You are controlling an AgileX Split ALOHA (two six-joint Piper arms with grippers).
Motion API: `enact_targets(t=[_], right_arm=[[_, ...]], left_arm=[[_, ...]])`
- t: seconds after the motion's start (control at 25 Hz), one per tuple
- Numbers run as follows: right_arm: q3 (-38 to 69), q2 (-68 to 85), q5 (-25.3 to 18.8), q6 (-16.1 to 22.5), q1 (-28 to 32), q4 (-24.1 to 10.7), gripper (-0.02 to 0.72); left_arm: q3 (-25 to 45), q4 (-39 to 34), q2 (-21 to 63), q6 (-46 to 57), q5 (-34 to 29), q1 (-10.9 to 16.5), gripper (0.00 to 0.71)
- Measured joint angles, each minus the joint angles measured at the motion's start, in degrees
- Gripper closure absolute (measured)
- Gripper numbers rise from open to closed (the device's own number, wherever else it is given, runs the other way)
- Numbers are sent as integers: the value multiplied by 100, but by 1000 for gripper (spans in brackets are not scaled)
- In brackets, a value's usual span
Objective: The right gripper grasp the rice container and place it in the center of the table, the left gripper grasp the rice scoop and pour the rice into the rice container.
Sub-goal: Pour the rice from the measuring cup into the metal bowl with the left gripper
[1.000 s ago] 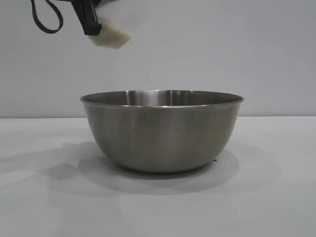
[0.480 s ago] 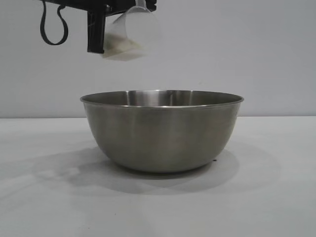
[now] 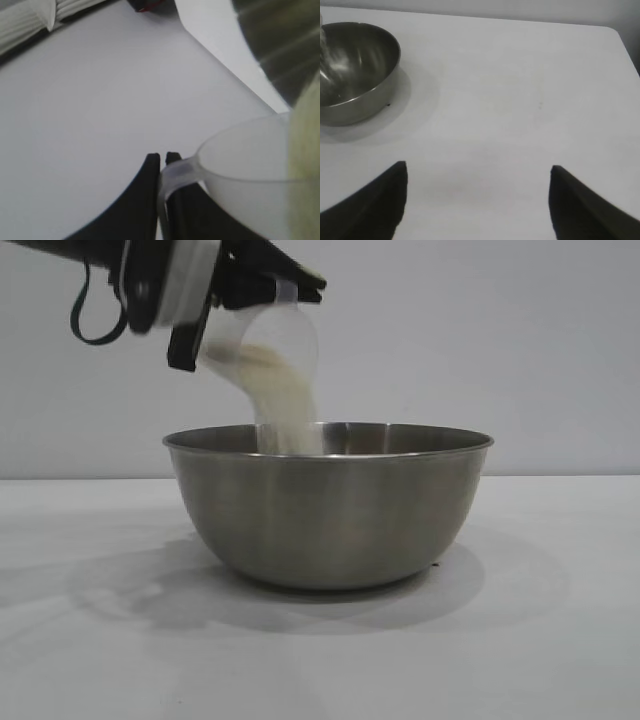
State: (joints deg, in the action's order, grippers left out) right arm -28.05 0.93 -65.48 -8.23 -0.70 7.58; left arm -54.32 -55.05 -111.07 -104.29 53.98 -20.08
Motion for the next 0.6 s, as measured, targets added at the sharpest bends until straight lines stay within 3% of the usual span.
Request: enact_targets(t=[0.36,0.6], right_arm=[[0,0,0,0,0,0,170],[0,0,0,0,0,0,170]], left_arm=[[0,46,-20,-1461,60,0,710],[0,46,-20,-1653,245,0,710]])
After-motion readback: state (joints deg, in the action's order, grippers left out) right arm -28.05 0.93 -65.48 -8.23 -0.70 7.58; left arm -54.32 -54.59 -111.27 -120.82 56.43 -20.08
